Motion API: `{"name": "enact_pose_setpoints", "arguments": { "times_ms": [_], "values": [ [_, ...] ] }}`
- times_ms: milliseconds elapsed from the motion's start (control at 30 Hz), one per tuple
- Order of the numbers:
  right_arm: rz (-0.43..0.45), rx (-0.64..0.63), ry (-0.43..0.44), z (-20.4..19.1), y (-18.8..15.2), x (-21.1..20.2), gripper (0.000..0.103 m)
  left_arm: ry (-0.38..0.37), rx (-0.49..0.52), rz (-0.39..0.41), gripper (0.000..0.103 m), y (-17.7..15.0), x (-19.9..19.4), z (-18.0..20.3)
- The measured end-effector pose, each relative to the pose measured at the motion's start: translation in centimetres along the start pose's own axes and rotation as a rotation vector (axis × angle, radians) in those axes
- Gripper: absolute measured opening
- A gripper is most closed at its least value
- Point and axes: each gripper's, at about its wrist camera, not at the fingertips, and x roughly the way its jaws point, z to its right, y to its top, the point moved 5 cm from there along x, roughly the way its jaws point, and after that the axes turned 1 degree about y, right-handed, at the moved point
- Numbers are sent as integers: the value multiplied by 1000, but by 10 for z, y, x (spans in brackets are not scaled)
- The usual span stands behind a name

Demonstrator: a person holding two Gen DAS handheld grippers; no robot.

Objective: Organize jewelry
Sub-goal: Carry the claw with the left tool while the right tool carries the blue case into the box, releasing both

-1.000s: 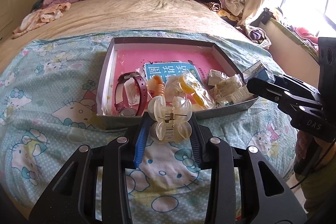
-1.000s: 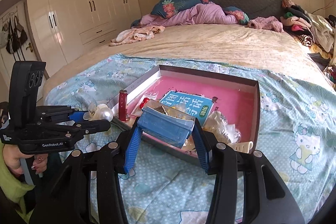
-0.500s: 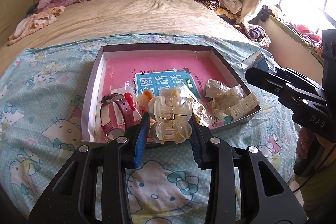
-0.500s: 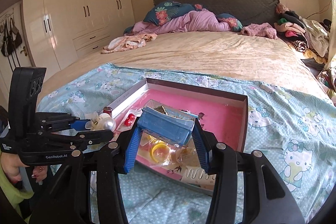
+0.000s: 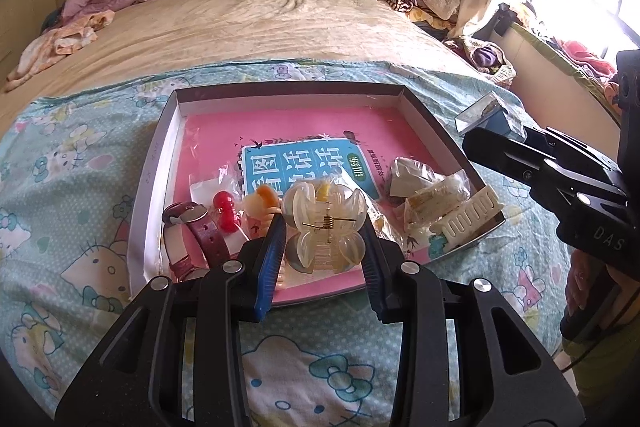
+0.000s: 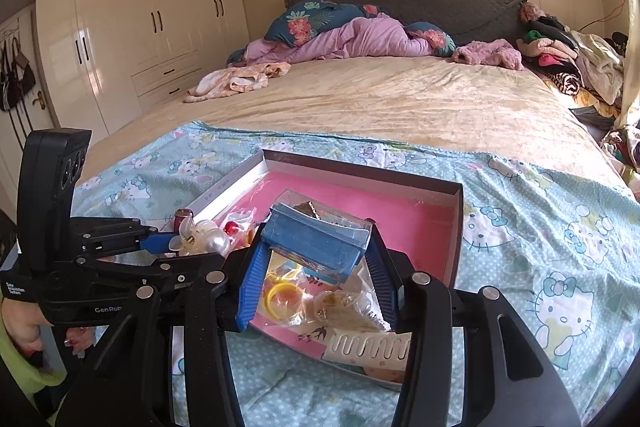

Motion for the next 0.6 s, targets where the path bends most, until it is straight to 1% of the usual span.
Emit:
{"name": "enact_pose_setpoints", "arguments": {
  "times_ms": [400, 600],
  "values": [
    [-97, 4, 15, -1, -16, 37, 46, 28, 27, -27, 28, -5, 14, -1],
    [-115, 3, 13, 1, -21, 44, 46, 32, 25, -40, 28, -8, 18, -4]
  ]
}}
